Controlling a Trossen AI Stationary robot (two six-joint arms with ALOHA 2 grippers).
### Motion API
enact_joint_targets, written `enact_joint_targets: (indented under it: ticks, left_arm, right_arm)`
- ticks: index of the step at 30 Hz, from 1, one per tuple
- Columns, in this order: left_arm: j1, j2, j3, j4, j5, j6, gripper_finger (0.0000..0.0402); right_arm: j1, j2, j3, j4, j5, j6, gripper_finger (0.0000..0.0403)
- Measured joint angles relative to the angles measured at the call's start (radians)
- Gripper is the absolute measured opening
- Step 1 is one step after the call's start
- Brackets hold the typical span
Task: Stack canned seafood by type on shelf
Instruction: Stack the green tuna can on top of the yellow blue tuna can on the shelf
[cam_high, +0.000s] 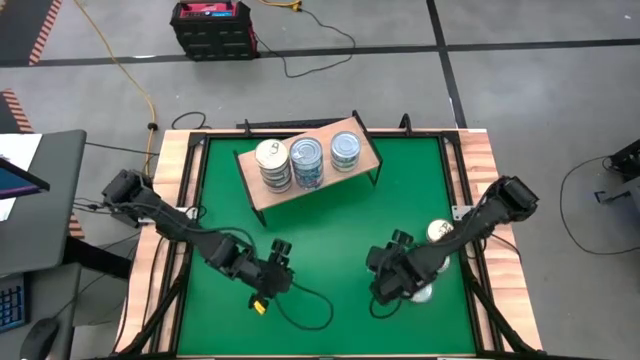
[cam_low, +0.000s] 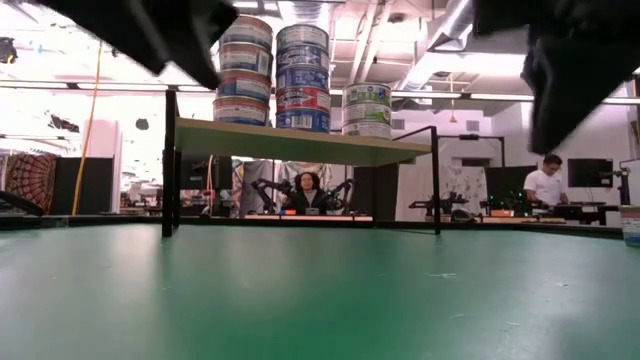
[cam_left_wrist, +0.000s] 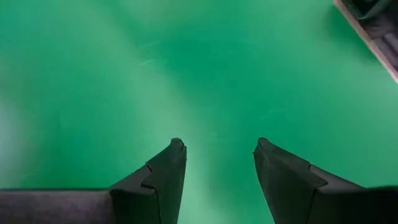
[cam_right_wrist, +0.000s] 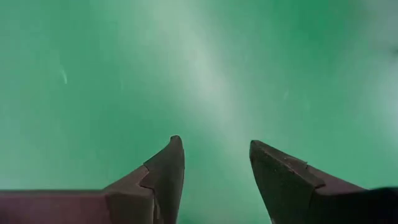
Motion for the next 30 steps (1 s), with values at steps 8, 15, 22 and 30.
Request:
enact_joint_targets:
  ticks: [8,15,22,30]
  left_arm:
    - [-0.05,-0.022,-0.188,0.212,-0.052,-0.008,0.018]
    - [-0.083,-0.022,-0.325,0.421,-0.09,0.022,0.018]
    - [-0.107,-0.022,-0.41,0.592,-0.108,-0.017,0.018]
    - [-0.109,-0.022,-0.412,0.589,-0.168,-0.086,0.018]
  right_arm:
    - [-0.097,-0.001,0.0,-0.196,-0.448,-0.049,0.0214]
    - [-0.068,0.013,0.0,-0.209,-0.573,0.001,0.0196]
    - [-0.025,0.141,-0.006,-0.204,-0.643,-0.004,0.0183]
    - [-0.08,0.245,0.059,-0.054,-0.667,-0.06,0.0178]
